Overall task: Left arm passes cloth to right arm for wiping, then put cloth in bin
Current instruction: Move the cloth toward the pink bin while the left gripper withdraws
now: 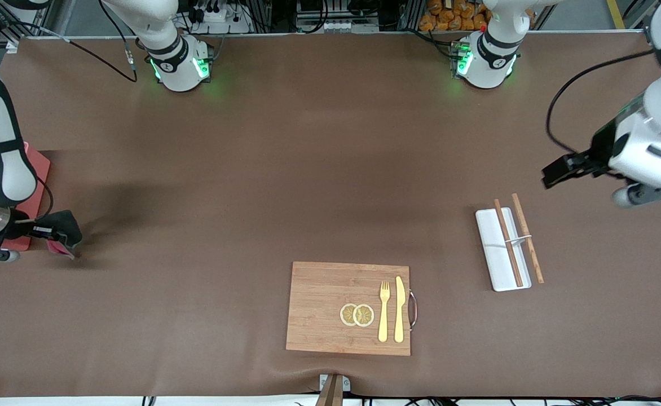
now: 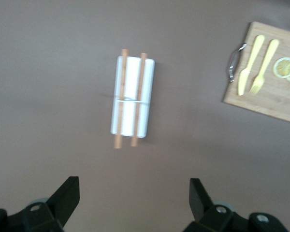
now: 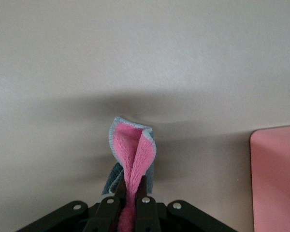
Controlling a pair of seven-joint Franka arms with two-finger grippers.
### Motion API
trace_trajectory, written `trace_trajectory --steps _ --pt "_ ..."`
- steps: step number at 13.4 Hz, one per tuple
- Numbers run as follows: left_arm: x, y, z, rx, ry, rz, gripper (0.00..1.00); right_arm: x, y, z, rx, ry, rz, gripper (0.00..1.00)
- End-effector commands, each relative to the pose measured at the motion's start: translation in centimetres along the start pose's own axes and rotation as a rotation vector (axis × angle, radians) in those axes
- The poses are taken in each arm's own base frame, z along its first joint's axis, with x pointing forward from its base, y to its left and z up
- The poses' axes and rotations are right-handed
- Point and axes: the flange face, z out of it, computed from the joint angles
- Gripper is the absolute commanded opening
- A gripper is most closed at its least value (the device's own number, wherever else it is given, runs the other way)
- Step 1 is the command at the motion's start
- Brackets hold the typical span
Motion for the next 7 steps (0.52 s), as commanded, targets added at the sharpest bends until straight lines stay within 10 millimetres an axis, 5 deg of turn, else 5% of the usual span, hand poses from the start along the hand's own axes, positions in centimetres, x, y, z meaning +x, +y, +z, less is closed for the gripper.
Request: trace_trajectory --steps 1,5,7 --pt "-1.6 -3.2 -1.1 0.005 0.003 0.019 1.0 1.3 -4.6 0.9 -0.026 -0.029 0.096 0.0" --pt "-2.6 -4.7 -1.2 -0.002 -0.005 0.027 1.0 1.6 -13.2 1.9 -0.03 -0.049 0.373 0.0" --pt "-2.9 -4.7 -1.5 -0.011 -0.003 0.027 1.0 1.1 -15.6 2.3 -0.03 -0.063 0.428 0.0"
